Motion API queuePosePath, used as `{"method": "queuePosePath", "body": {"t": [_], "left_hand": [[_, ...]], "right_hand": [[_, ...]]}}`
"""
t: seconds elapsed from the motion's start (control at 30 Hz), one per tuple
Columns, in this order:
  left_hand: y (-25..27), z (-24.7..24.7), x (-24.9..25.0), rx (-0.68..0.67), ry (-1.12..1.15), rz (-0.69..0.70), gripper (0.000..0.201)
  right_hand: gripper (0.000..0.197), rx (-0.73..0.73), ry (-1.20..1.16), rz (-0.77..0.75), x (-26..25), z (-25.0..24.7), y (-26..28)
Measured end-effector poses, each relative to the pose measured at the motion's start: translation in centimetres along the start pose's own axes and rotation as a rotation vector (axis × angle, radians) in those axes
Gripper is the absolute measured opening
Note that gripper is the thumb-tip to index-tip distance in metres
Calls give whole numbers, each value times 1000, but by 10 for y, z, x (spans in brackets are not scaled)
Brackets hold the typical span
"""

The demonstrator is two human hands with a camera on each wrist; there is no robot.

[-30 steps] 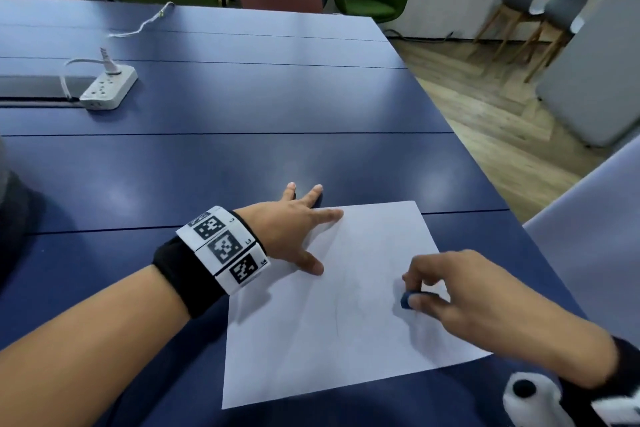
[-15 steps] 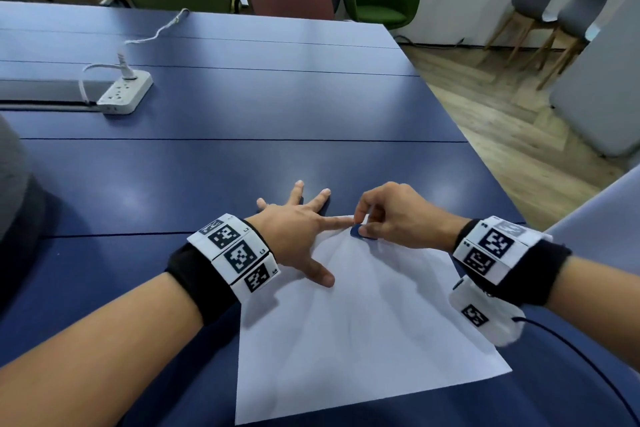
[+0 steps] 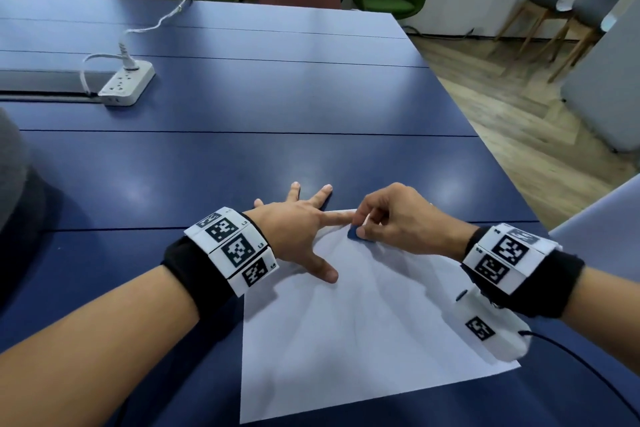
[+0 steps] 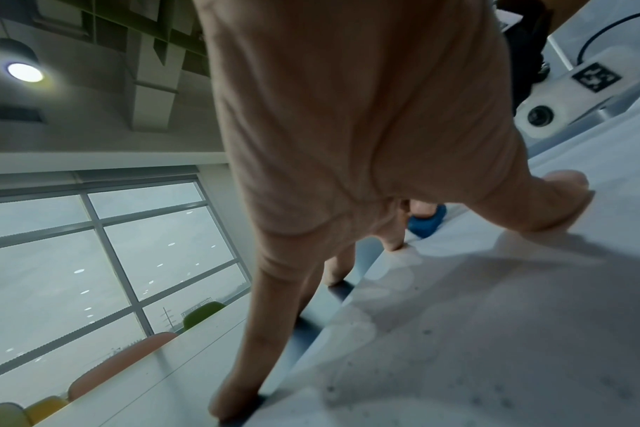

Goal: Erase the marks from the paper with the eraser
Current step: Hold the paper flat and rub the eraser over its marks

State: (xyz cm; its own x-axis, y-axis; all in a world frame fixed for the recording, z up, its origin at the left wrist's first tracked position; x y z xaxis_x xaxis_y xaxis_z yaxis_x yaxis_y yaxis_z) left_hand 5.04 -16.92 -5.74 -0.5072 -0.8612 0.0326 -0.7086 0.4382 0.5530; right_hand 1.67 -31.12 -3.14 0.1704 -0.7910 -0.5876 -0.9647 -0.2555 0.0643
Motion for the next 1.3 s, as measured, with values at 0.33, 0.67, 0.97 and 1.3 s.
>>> {"method": "queuePosePath", "body": {"t": [0.33,0.67,0.97,1.3], "left_hand": [[2,0,0,-6,17,-7,103],[1,0,-1,-14,37,-4,103],[-1,1,-1,-12,23,-12,103],[0,0,-1,-8,19,-14,102]], "right_hand": [[3,22,-46,48,6,4,9],[5,35,12,65,6,2,12],[7,68,51,67,11,-3,11],[5,63,42,59,7,-1,-1]]}}
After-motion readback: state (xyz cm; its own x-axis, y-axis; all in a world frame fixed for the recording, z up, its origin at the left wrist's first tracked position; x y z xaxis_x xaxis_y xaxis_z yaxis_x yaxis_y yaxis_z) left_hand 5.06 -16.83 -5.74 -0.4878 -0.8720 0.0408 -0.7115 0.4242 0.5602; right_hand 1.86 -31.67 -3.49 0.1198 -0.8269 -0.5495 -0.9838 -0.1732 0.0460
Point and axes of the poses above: each hand's wrist, its own y-axis away from the middle knuckle, its own z-axis out of the palm, x = y × z, the point moved 6 cm from there along -y, towards the middle knuckle, and after that the axes turned 12 degrees about -z, right-handed, at the moved point
